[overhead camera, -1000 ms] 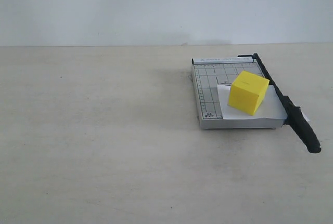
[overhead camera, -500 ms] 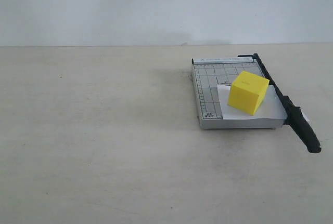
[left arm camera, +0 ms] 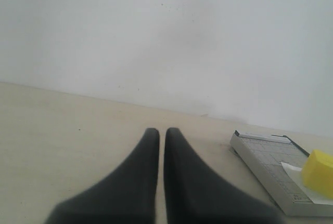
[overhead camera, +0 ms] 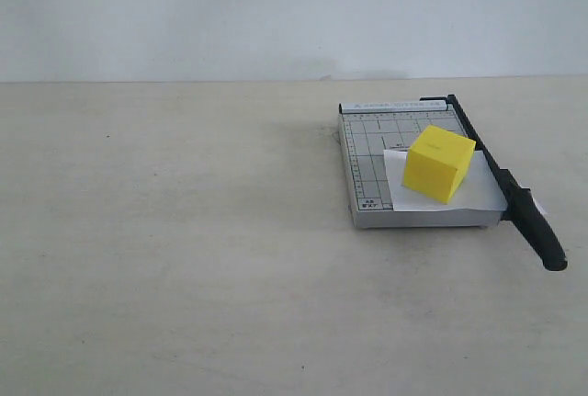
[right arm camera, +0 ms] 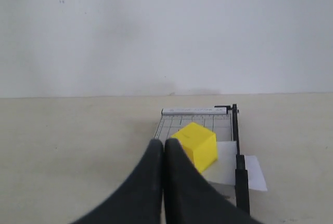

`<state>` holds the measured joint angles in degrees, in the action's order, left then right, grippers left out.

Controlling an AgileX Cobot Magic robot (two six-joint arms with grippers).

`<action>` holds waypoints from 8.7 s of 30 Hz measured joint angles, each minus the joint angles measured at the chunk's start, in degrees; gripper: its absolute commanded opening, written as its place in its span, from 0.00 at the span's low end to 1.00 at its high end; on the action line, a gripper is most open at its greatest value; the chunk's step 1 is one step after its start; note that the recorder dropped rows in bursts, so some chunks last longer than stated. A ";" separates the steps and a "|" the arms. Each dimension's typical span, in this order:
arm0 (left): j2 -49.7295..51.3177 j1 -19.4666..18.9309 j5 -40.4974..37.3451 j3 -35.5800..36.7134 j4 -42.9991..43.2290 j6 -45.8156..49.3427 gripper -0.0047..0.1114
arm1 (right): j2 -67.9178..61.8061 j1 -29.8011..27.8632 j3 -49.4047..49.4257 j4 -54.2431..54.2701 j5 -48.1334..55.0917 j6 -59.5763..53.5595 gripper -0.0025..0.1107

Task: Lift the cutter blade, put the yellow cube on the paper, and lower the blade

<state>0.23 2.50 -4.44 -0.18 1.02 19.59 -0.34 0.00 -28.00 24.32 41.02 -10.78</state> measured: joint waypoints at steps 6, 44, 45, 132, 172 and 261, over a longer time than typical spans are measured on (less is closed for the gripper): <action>0.00 0.00 0.00 0.00 0.00 0.00 0.08 | -0.51 0.00 0.00 -1.12 -1.39 2.62 0.09; -0.02 0.00 -19.09 0.16 -0.57 3.56 0.08 | -86.44 0.03 -18.27 -13.53 -4.33 -3.24 0.56; -0.02 0.00 -19.09 0.16 -0.57 3.56 0.08 | -86.75 0.03 -18.27 -13.27 -4.62 -3.63 0.56; -0.02 0.00 -19.09 0.16 -0.57 3.68 0.08 | -20.50 0.03 -1.56 -1.62 -21.82 -13.14 0.02; -0.02 0.00 -19.09 0.16 -0.57 3.68 0.08 | -48.41 0.03 -4.60 -1.62 -6.22 -10.70 0.45; -0.02 0.00 -19.09 0.16 -0.57 3.68 0.08 | 0.11 0.00 -2.70 -6.80 9.32 2.18 0.02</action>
<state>0.21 2.50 -23.54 -0.02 0.44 23.26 -0.23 0.00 -30.71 17.53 50.34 -8.60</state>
